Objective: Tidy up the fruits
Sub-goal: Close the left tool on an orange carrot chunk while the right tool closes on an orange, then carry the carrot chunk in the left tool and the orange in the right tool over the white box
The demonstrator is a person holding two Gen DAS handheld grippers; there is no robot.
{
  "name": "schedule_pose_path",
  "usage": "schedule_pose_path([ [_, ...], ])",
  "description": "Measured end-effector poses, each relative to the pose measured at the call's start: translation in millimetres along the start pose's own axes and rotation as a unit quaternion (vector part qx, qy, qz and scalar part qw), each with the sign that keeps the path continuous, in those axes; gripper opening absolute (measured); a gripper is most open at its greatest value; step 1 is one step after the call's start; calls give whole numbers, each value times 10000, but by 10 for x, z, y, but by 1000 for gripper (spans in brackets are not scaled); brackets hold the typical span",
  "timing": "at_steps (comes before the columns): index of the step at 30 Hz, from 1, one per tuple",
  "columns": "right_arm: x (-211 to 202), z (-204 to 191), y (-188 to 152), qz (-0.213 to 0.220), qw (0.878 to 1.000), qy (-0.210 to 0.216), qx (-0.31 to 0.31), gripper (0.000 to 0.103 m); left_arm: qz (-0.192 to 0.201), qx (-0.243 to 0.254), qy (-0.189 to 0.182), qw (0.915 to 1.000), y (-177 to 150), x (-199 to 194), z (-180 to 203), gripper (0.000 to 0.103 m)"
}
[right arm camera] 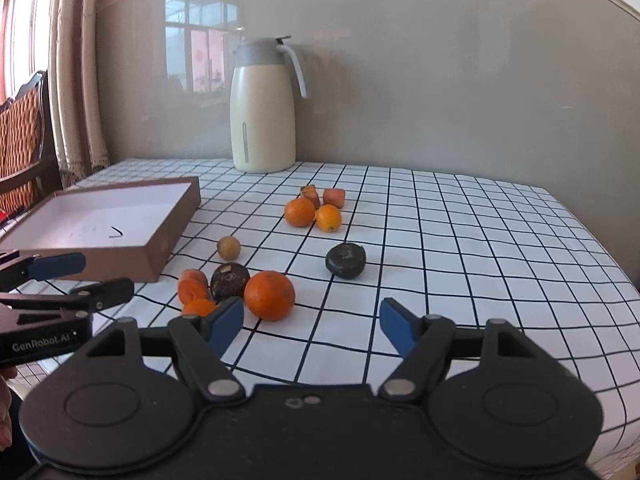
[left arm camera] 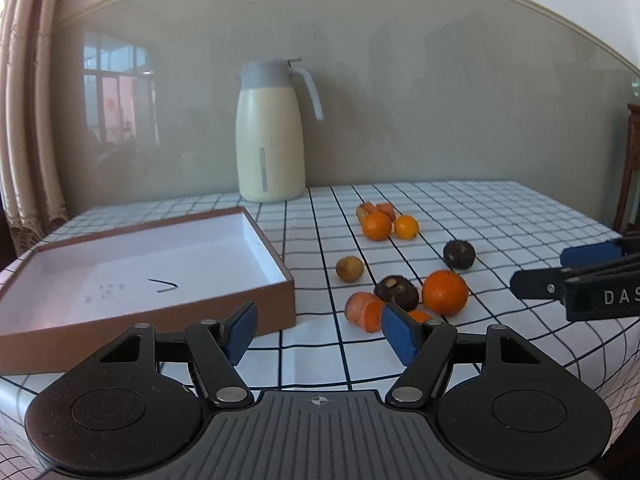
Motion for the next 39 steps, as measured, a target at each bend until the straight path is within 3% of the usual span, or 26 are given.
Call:
schedule_pose_path([
  [4, 103, 25, 6, -53, 10000, 49, 18, 66, -133, 7, -85, 9999, -63, 142, 39, 69],
  [8, 219, -40, 7, -163, 9996, 196, -73, 59, -206, -51, -188, 9996, -74, 267, 84, 69],
  [12, 366, -116, -1, -294, 9990, 293, -185, 52, -302, -87, -299, 9991, -88, 388, 149, 60],
  [20, 593, -171, 6, -486, 9977, 452, -132, 45, -360, -253, -379, 9983, -57, 586, 139, 57],
  [30, 744, -76, 28, -621, 9949, 708, 361, 41, -525, -452, -538, 9961, -70, 814, 176, 50],
  [34, 793, -108, 24, -676, 9938, 791, 380, 40, -526, -427, -546, 9962, -65, 821, 200, 35],
  [39, 789, -180, 23, -661, 9943, 794, 256, 30, -505, -386, -526, 9966, -61, 829, 221, 29],
])
Point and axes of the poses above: each gripper's, at about its wrist camera, not at the fingertips, and x roughly the way its jaws point, z to its right, y to its top, the point moved 6 cm from there along x, roughly the way its jaws point, and after that the axes turned 3 degrees about x, right-handed, at the moved point
